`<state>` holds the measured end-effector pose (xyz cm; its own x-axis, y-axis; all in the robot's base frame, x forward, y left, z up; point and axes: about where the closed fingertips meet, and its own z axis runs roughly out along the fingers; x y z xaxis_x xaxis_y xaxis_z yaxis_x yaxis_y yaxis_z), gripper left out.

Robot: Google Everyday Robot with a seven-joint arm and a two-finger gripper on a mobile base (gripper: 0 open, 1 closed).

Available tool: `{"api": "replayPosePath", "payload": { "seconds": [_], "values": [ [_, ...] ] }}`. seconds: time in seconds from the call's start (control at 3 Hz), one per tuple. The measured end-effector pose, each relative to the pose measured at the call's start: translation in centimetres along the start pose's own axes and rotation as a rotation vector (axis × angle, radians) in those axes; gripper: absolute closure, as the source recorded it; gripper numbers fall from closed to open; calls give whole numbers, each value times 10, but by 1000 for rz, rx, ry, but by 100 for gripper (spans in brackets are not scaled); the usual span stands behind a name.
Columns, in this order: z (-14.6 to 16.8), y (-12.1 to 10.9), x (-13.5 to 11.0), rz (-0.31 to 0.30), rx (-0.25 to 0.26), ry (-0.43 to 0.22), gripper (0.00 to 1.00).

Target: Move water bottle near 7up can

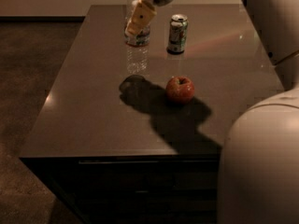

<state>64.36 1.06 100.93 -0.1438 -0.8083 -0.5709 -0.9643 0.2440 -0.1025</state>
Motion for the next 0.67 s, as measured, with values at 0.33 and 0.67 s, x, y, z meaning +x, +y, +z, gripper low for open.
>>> {"api": "replayPosePath", "payload": {
  "seconds": [0.33, 0.67],
  "values": [
    [-21, -28, 28, 112, 72, 7, 100],
    [-30, -55, 52, 225, 130, 23, 100]
  ]
}}
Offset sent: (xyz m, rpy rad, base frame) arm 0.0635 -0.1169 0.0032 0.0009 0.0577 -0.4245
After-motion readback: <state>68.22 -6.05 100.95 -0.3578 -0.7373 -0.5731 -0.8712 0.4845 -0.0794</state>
